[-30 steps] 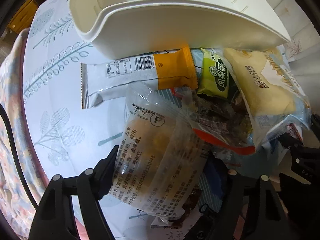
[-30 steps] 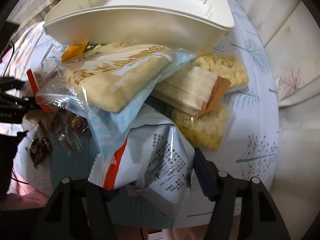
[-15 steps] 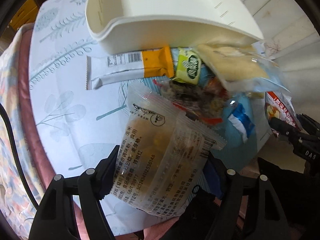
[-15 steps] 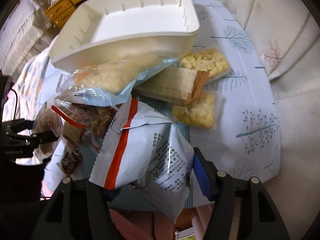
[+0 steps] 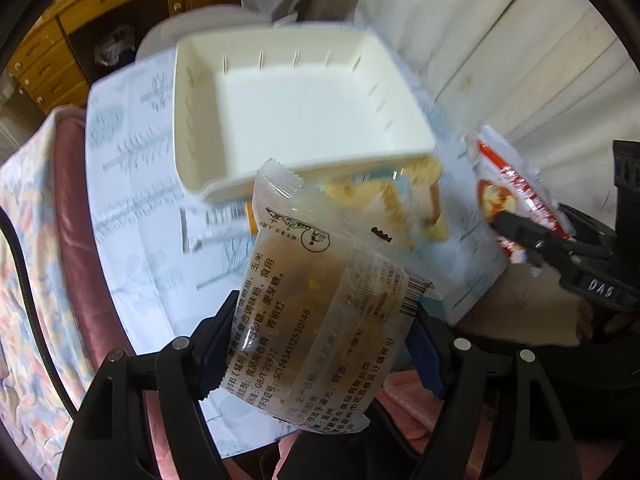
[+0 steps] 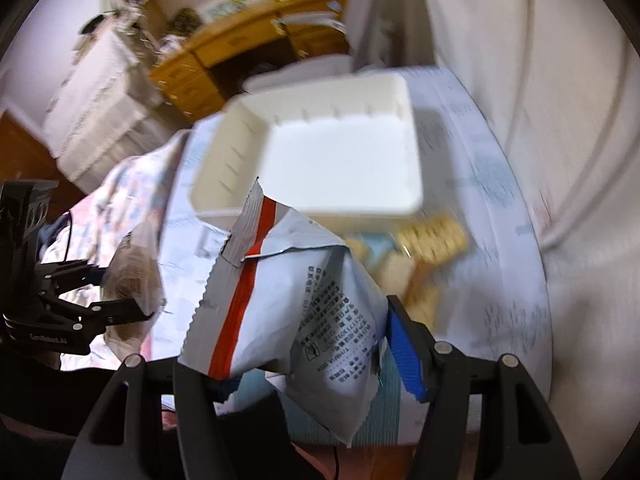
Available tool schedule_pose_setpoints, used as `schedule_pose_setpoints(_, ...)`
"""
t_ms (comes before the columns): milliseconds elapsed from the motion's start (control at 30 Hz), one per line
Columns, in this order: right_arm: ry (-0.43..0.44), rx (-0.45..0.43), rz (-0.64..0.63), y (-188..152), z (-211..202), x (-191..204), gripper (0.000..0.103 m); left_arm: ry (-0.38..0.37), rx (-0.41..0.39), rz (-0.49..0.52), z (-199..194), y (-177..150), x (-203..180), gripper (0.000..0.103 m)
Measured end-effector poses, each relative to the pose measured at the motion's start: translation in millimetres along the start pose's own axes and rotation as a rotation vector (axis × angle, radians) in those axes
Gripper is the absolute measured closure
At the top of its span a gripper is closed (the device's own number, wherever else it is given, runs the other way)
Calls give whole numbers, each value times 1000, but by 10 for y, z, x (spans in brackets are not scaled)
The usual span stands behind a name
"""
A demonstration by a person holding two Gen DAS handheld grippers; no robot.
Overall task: Organize snacks
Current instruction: 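Carry both bags over the white tray and open both tools to drop them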
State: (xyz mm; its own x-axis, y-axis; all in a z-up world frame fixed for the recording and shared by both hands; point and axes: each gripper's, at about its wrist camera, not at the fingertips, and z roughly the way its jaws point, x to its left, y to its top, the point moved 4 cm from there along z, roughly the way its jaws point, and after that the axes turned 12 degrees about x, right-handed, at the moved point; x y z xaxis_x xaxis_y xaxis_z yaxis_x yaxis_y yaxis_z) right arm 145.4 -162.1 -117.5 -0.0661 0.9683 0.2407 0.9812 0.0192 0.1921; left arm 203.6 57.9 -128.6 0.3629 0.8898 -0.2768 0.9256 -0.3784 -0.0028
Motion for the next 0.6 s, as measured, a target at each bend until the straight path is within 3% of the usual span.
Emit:
schedule_pose_setpoints(133, 54, -62, -75, 262, -193, 89, 40, 21, -80, -8, -347, 137, -151, 29)
schedule_pose_setpoints(300, 109, -135, -126, 602, -296, 100, 40, 44, -151, -35, -501, 455, -302, 29)
schedule_pose_setpoints(600, 179, -188, -138, 1102, -98, -45, 39, 45, -226, -106, -407, 978, -268, 28)
